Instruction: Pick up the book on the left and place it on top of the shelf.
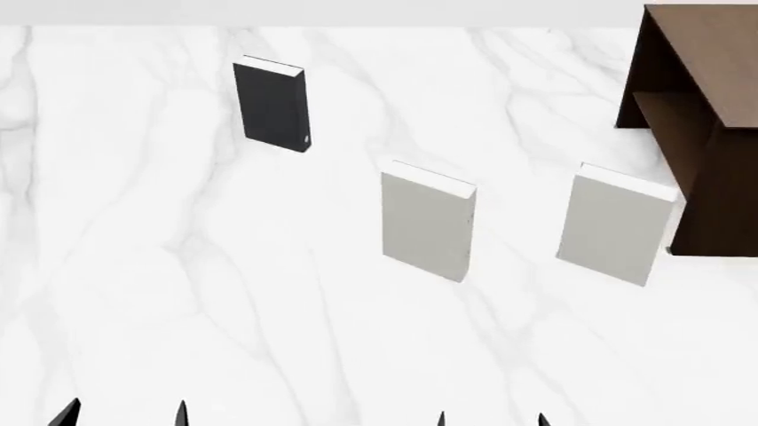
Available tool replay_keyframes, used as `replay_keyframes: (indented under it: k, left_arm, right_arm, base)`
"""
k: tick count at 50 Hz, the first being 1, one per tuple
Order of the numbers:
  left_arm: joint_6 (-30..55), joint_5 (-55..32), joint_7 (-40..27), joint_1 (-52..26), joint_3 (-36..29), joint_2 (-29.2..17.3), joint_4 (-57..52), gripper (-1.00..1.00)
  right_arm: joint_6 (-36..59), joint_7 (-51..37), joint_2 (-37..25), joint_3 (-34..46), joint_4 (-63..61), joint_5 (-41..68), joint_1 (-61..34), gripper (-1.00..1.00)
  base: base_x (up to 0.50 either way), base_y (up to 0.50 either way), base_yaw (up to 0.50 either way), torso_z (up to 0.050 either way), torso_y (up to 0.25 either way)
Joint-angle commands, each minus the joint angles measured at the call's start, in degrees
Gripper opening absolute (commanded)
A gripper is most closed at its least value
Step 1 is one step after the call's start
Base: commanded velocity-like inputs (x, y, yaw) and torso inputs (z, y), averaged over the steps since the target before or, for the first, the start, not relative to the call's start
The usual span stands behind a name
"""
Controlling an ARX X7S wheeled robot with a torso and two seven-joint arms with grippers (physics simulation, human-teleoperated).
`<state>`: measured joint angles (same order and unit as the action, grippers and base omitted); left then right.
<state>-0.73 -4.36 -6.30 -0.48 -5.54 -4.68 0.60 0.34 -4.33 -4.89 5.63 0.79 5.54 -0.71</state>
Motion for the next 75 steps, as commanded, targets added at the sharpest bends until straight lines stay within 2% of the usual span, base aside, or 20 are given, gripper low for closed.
replay_keyframes:
  k: [1, 9, 13, 20, 21, 25, 31, 38, 43, 51, 59, 75]
  left_arm:
    - [-0.2, -0.7, -0.7, 0.0, -1.0, -0.9, 0.1, 1.00]
    - [0.0, -1.4, -1.2, 0.2, -1.6, -1.3, -0.7, 1.00]
    - [2.8, -1.4, -3.6, 0.4, -0.8, -1.2, -4.6, 1.00]
    - [27.4, -5.6, -6.4, -4.7, 0.5, -2.7, -22.7, 1.00]
    - [32.7, -6.9, -7.0, -7.0, 1.3, -3.0, -26.1, 1.00]
    - [45.3, -8.6, -8.8, -13.8, 2.1, -4.4, -31.8, 1.00]
    - [58.0, -12.3, -9.2, -24.6, 4.9, -5.5, -35.6, 1.00]
    - [68.4, -15.2, -9.4, -34.6, 6.8, -6.1, -35.7, 1.00]
    - [70.2, -15.3, -9.4, -38.8, 6.5, -7.2, -34.7, 1.00]
    - [71.3, -15.5, -9.1, -41.4, 6.1, -8.0, -33.0, 1.00]
    - [71.3, -15.4, -9.0, -43.3, 5.3, -8.6, -32.1, 1.00]
    - [71.7, -15.6, -9.5, -43.4, 5.4, -9.1, -32.3, 1.00]
  right_arm:
    - [-0.2, -0.9, -0.7, 0.9, -0.2, 0.7, 0.0, 1.00]
    - [0.5, -1.4, -1.3, 1.6, -0.9, 1.2, 0.1, 1.00]
    - [8.5, -2.3, -1.9, 1.0, -7.7, 3.6, 0.1, 1.00]
    - [29.0, -6.9, -3.6, 0.1, -23.0, 4.1, -6.8, 1.00]
    - [36.0, -7.1, -3.8, -0.6, -26.5, 6.0, -9.7, 1.00]
    - [47.4, -7.7, -4.4, -2.0, -32.0, 9.1, -17.2, 1.00]
    - [64.6, -8.8, -4.2, -4.1, -35.6, 13.7, -31.2, 1.00]
    - [75.9, -9.2, -2.8, -5.9, -33.0, 16.7, -42.7, 1.00]
    - [75.9, -9.5, -2.9, -5.4, -28.0, 16.2, -47.5, 1.00]
    - [78.0, -10.0, -3.0, -5.1, -25.9, 16.4, -52.6, 1.00]
    - [78.2, -9.0, -3.0, -6.1, -26.2, 17.9, -53.7, 1.00]
    - [77.6, -9.2, -3.6, -4.6, -25.3, 18.3, -53.7, 1.00]
  base:
    - [0.00, 0.00, 0.00, 0.000, 0.000]
    - [0.00, 0.00, 0.00, 0.000, 0.000]
    - [0.00, 0.00, 0.00, 0.000, 0.000]
    - [0.00, 0.00, 0.00, 0.000, 0.000]
    - [0.00, 0.00, 0.00, 0.000, 0.000]
    - [0.00, 0.00, 0.00, 0.000, 0.000]
    - [0.00, 0.00, 0.00, 0.000, 0.000]
    - [0.00, 0.00, 0.00, 0.000, 0.000]
    - [0.00, 0.00, 0.00, 0.000, 0.000]
    - [0.00, 0.00, 0.00, 0.000, 0.000]
    - [0.03, 0.00, 0.00, 0.000, 0.000]
    - [0.49, 0.00, 0.00, 0.000, 0.000]
